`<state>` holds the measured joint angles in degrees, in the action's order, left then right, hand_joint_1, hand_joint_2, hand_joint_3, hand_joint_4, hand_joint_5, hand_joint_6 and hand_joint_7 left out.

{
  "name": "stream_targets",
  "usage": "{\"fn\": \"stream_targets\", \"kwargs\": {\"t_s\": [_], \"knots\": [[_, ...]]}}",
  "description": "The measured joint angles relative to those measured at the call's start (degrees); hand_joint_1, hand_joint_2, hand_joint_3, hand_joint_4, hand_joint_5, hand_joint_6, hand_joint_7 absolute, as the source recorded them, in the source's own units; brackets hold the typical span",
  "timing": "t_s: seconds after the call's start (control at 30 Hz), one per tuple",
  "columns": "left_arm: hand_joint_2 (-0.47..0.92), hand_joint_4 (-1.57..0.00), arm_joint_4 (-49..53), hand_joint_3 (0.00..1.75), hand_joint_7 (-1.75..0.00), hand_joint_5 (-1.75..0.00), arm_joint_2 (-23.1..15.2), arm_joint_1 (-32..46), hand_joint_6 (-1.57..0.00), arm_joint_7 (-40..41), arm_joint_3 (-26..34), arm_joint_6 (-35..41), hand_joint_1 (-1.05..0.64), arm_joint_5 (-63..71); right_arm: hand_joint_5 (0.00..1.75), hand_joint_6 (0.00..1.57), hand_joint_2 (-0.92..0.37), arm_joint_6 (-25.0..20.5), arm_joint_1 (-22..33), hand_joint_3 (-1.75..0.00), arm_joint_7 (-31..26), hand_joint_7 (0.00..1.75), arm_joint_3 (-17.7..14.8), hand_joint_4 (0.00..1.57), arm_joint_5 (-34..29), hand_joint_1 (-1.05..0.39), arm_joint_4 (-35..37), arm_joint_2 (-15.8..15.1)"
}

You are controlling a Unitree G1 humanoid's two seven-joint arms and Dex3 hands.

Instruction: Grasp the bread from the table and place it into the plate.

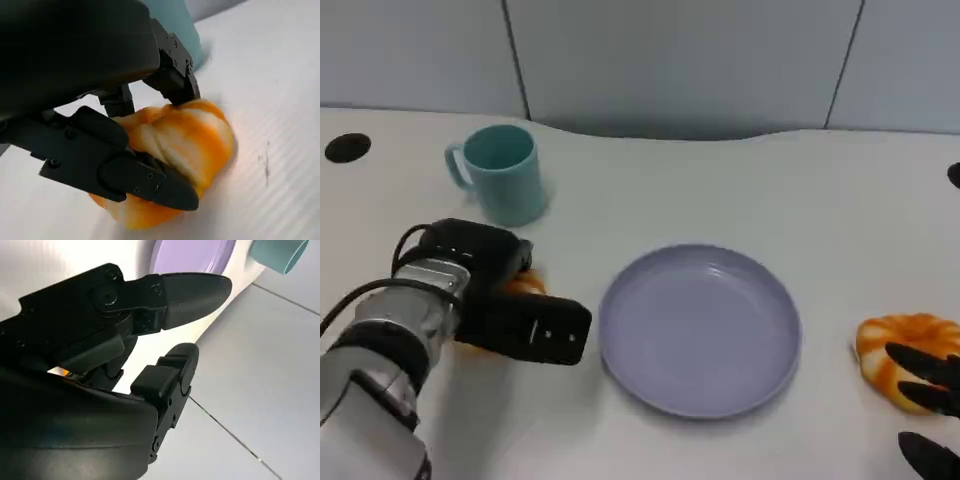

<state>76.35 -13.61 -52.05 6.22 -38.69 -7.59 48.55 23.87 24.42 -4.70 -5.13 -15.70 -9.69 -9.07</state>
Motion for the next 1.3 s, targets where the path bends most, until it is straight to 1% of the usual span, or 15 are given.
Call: {"fn": "stream_targets", "kwargs": {"t_s": [0.03,0.07,0.13,0.17,0.2,0.23,0.27,0.3,0.37,0.53,0.73,0.9,1.0,1.13,1.3], "knots": [[0.92,-0.55,0.04,0.17,-1.13,-1.70,0.00,0.02,-0.59,0.54,0.45,-0.10,-0.35,-0.58,0.00,0.75,-0.92,0.00,-0.04,-0.40,0.00,0.00,0.00,0.89,-0.03,-0.36,0.01,0.00],[0.92,-0.55,0.07,0.17,-1.14,-1.72,-0.04,0.16,-0.58,0.93,1.44,-0.61,-0.34,-1.74,0.00,0.75,-0.92,0.01,-0.12,-0.40,0.00,0.00,0.00,0.89,-0.05,-0.36,0.05,0.00],[0.92,-0.56,-0.01,0.15,-1.08,-1.74,-0.45,0.69,-0.57,1.57,4.71,-2.71,-0.31,-5.01,0.01,0.75,-0.92,0.11,-0.39,-0.39,-0.01,0.00,0.00,0.89,-0.05,-0.35,0.38,0.00],[0.91,-0.63,-0.07,0.15,-1.47,-1.74,-0.69,0.90,-0.50,1.64,6.27,-3.60,-0.24,-6.62,0.01,0.75,-0.92,0.25,-0.54,-0.39,-0.02,0.00,-0.01,0.90,-0.04,-0.35,0.63,0.00],[0.91,-0.65,-0.16,0.15,-1.61,-1.74,-0.98,1.04,-0.47,1.64,7.86,-4.69,-0.22,-8.26,0.01,0.75,-0.92,0.38,-0.70,-0.39,-0.03,0.00,0.00,0.90,-0.05,-0.35,0.83,0.00],[0.90,-0.68,-0.39,0.15,-1.69,-1.75,-1.32,1.12,-0.49,1.63,9.26,-6.01,-0.20,-9.73,0.01,0.75,-0.92,0.57,-0.83,-0.39,-0.05,0.00,0.00,0.90,-0.05,-0.35,0.96,0.01],[0.90,-0.73,-0.67,0.15,-1.72,-1.75,-1.67,1.14,-0.56,1.63,10.38,-7.14,-0.19,-11.01,0.01,0.75,-0.92,0.78,-0.93,-0.39,-0.05,0.00,0.00,0.90,-0.05,-0.35,1.02,0.01],[0.89,-0.75,-0.99,0.15,-1.73,-1.75,-2.15,1.22,-0.60,1.59,11.38,-8.48,-0.19,-11.89,0.01,0.75,-0.92,0.95,-1.11,-0.39,-0.06,0.00,0.00,0.90,-0.09,-0.35,1.17,0.01],[0.87,-0.78,-2.04,0.13,-1.74,-1.75,-3.50,1.56,-0.62,0.93,13.58,-11.76,-0.22,-14.29,0.01,0.75,-0.92,1.12,-1.36,-0.38,-0.18,0.00,-0.04,0.90,-0.28,-0.35,1.79,0.00],[0.85,-0.80,-5.21,0.11,-1.75,-1.75,-6.93,3.62,-0.62,-3.92,18.01,-17.69,-0.26,-19.49,0.01,0.76,-0.92,0.97,-1.63,-0.37,-0.24,0.01,-0.11,0.91,-0.32,-0.36,2.12,0.02],[0.87,-0.78,-9.16,0.11,-1.75,-1.75,-8.60,4.54,-0.59,-9.42,20.99,-22.71,-0.25,-23.62,0.02,0.77,-0.92,0.98,-2.67,-0.37,-0.64,0.01,-0.13,0.93,-0.49,-0.38,3.16,0.02],[0.88,-0.75,-12.85,0.10,-1.75,-1.75,-7.25,4.50,-0.55,-14.72,21.56,-25.90,-0.26,-25.38,0.02,0.77,-0.92,0.75,-2.74,-0.37,-0.77,0.01,-0.07,0.93,-0.81,-0.38,3.30,0.11],[0.90,-0.73,-14.25,0.09,-1.75,-1.75,-6.19,4.37,-0.52,-16.76,21.35,-27.28,-0.22,-25.55,0.02,0.78,-0.92,0.19,-2.71,-0.36,-0.77,0.01,0.07,0.93,-0.81,-0.38,3.15,0.54],[0.91,-0.73,-15.76,0.09,-1.75,-1.75,-3.98,3.26,-0.52,-19.71,20.83,-29.68,-0.26,-25.60,0.02,0.78,-0.92,-0.44,-2.70,-0.35,-0.77,0.01,0.14,0.93,-0.78,-0.37,2.95,1.01],[0.90,-0.79,-17.05,0.08,-1.75,-1.75,-0.14,1.95,-0.55,-21.44,19.33,-30.58,-0.22,-25.51,0.02,0.77,-0.92,-0.10,-2.92,-0.36,-0.83,0.00,0.07,0.93,-0.81,-0.37,3.42,0.94]]}}
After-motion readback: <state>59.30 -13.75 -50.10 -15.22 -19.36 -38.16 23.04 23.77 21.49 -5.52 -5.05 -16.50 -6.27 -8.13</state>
